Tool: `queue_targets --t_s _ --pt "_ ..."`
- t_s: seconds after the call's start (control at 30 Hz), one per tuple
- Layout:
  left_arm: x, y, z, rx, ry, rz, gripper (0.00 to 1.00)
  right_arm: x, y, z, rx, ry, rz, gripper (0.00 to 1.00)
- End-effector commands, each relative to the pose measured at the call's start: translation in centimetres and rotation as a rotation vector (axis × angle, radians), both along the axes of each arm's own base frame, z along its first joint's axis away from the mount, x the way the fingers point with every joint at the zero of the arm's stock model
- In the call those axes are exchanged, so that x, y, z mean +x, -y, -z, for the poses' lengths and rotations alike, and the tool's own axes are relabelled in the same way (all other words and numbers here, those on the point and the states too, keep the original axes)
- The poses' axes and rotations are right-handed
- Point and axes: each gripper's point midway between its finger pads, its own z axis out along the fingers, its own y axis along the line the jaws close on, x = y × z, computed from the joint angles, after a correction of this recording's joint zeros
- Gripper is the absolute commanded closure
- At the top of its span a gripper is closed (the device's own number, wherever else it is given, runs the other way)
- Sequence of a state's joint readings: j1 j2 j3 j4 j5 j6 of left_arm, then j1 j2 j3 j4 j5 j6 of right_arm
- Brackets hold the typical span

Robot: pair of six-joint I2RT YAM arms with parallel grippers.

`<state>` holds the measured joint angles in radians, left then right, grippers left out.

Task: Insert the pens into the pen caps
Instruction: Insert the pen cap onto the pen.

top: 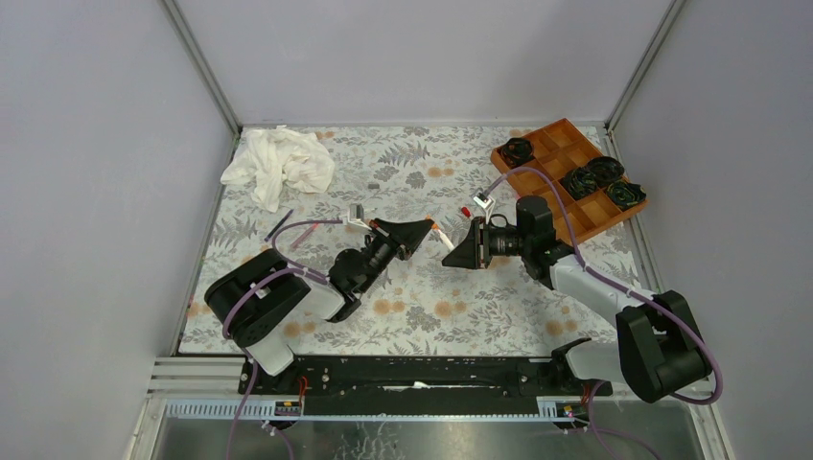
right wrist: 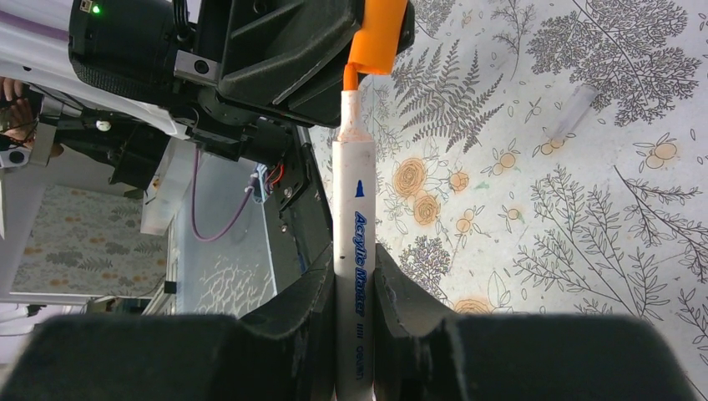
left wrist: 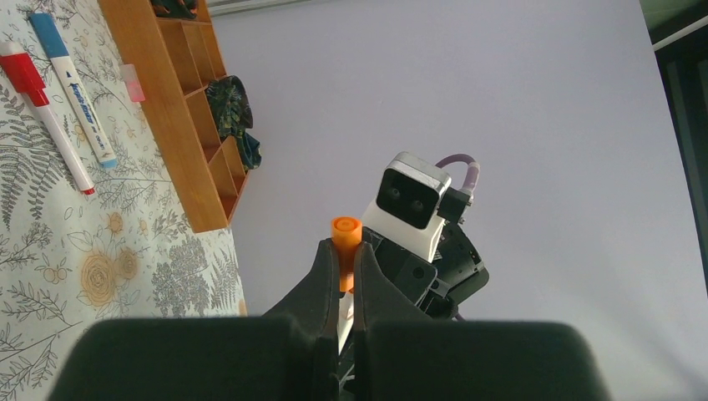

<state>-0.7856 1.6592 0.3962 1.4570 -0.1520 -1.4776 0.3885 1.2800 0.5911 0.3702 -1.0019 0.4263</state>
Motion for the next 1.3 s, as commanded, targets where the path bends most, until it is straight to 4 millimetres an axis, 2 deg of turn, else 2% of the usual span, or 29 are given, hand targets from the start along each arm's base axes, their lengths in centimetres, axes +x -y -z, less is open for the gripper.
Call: queue_targets --t_s 0.0,0.37,0.5,0.83,1.03,1.13,1.27 --pt "-0.4 0.3 -1.5 -0.008 0.048 0.011 1.00 1.0 -0.5 -1.1 0.001 0.053 0.003 1.00" --pt "-0.5 0.4 -1.8 -0.017 0.055 0.020 1.00 1.2 -0.5 -1.0 -0.006 0.051 0.006 1.00" --pt "-0.7 0.8 -1.4 0.013 0.045 0.029 1.00 1.2 -0.4 -1.1 -0.006 0.057 0.011 1.00" --pt "-1.1 2.5 -0.4 0.190 0.039 0.013 1.00 1.8 -0.2 -0.6 -0.038 0.064 0.039 1.00" --pt "-1.9 4.2 0.0 0.358 0.055 -0.025 1.00 2.0 -0.1 -0.6 -0.049 0.071 0.051 1.00" --pt "-2.6 4.8 -0.4 0.351 0.097 -0.012 1.00 1.6 -0.3 -1.2 -0.027 0.073 0.031 1.00" --pt "-3.9 4.8 -1.4 0.249 0.183 0.033 1.00 1.2 0.1 -3.7 0.108 0.050 -0.009 1.00"
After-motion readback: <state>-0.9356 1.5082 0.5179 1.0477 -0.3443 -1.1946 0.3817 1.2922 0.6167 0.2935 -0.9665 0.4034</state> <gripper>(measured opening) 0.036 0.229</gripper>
